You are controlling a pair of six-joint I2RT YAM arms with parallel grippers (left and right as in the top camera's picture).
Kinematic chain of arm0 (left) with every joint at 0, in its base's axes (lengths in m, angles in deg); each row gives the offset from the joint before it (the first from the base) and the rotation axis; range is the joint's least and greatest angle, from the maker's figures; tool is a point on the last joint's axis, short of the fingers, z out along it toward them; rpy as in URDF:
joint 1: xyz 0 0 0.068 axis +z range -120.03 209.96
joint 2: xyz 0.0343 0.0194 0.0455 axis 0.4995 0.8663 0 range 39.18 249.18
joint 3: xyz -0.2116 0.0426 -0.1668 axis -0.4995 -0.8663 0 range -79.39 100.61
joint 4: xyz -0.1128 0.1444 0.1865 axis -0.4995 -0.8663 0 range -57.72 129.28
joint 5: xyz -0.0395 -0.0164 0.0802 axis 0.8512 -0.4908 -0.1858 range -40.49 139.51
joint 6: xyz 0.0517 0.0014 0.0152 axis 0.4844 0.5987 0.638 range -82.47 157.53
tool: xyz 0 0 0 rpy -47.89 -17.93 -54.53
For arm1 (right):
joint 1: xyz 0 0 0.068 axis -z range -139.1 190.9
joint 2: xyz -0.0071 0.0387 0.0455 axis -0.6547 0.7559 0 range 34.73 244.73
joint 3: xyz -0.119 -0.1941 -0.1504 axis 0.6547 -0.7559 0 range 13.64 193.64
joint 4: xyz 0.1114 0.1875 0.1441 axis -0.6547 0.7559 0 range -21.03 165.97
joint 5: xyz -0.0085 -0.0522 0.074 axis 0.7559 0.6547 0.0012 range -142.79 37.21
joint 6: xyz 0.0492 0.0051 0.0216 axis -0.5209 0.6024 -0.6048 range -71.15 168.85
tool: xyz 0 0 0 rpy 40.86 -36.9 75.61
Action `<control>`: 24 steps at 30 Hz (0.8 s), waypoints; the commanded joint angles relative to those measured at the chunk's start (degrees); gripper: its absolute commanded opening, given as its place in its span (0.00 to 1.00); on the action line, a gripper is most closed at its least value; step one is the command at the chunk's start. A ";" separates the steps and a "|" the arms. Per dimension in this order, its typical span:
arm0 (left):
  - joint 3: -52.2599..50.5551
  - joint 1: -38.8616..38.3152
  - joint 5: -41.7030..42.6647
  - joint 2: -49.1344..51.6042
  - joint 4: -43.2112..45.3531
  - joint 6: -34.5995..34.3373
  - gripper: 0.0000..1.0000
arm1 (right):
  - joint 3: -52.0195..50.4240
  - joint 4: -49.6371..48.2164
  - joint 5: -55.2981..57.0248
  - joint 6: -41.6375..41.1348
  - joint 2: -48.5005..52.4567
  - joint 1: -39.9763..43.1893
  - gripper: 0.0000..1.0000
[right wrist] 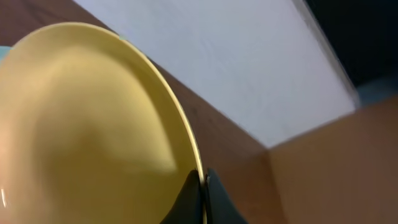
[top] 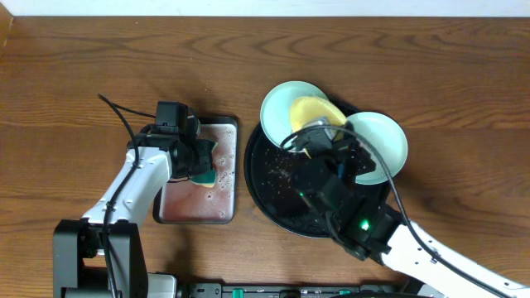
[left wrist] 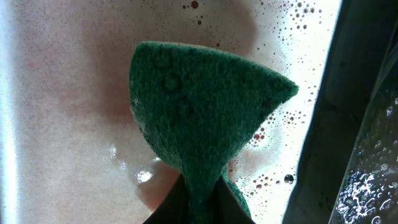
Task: Clean dirty plates on tray and stack at the side
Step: 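Lift the yellow plate with the right gripper and place it right of tray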
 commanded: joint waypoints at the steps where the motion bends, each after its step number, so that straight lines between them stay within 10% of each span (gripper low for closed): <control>1: -0.52 0.20 -0.70 0.04 0.09 1.20 0.10 | 1.22 4.04 -7.04 -15.65 -0.66 5.81 0.01; 15: -0.55 0.20 -0.70 0.04 -0.11 1.20 0.10 | 1.22 7.67 -52.33 -42.05 -0.46 54.93 0.01; 24: -0.52 0.20 -0.70 0.04 -0.15 1.20 0.10 | 1.11 12.57 -62.88 -50.42 4.66 79.93 0.01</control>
